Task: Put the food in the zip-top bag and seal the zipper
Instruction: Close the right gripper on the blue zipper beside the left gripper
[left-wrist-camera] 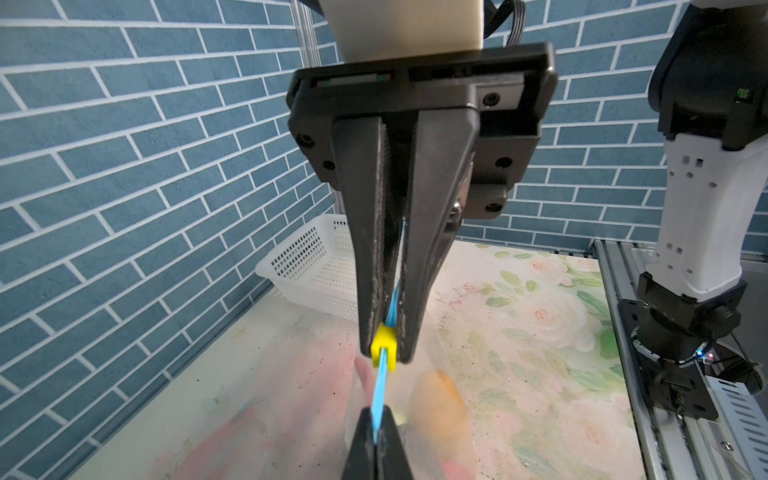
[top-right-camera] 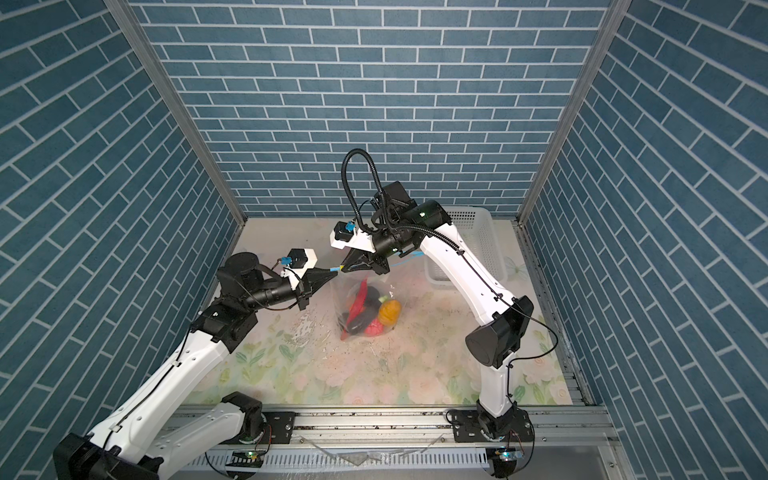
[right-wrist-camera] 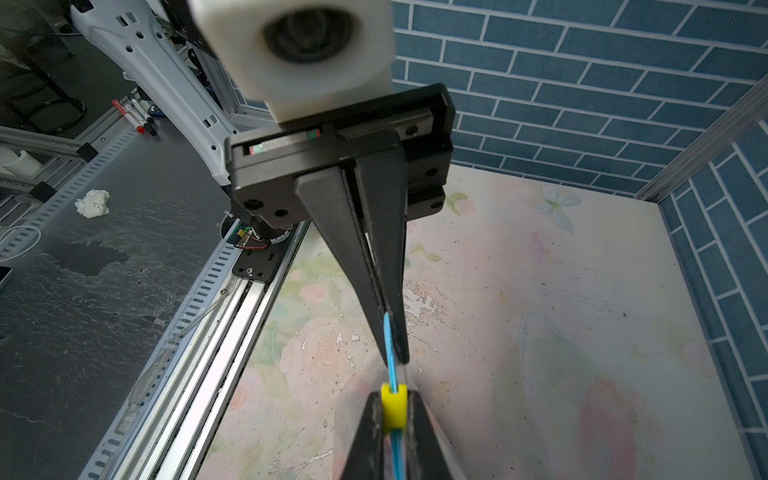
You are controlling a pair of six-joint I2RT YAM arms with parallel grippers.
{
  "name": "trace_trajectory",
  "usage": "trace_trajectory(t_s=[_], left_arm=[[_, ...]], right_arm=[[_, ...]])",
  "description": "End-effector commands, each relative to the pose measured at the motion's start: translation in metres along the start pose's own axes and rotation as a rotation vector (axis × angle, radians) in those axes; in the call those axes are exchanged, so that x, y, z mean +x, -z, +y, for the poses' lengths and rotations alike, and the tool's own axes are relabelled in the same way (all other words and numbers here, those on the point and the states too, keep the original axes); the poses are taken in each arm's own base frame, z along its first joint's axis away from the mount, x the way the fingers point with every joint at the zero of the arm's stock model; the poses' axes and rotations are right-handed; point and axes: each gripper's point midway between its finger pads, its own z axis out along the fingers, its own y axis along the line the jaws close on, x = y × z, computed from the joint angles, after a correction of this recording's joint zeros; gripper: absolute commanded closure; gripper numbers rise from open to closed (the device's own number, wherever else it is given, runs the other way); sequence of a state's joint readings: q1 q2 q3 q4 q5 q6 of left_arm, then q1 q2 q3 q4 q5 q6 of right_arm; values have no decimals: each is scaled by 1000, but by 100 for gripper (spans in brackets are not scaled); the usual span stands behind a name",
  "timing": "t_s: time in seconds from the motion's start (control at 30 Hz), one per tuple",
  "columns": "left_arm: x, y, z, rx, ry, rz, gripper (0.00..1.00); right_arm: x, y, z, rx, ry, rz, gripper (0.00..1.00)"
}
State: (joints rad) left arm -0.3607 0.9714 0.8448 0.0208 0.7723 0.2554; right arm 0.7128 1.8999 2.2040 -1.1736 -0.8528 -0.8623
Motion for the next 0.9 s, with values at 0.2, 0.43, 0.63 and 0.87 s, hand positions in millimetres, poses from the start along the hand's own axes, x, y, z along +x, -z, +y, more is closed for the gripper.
trace_trajectory(t_s=[0.2,0.43,0.63,0.87], left_arm=[[11,6,4,-38,12,28,100],[-4,-2,2,25,38,2,98],[-17,-7,0,57,43,-18,83],[-28,-10,1,60,22,-41,77]], right_arm=[[4,34,-6,61,-5,9,100],[-4,28,-1,27,8,-27,100],[-8,22,-1,8,6,-36,100],[-11,17,-1,-3,10,-38,100]])
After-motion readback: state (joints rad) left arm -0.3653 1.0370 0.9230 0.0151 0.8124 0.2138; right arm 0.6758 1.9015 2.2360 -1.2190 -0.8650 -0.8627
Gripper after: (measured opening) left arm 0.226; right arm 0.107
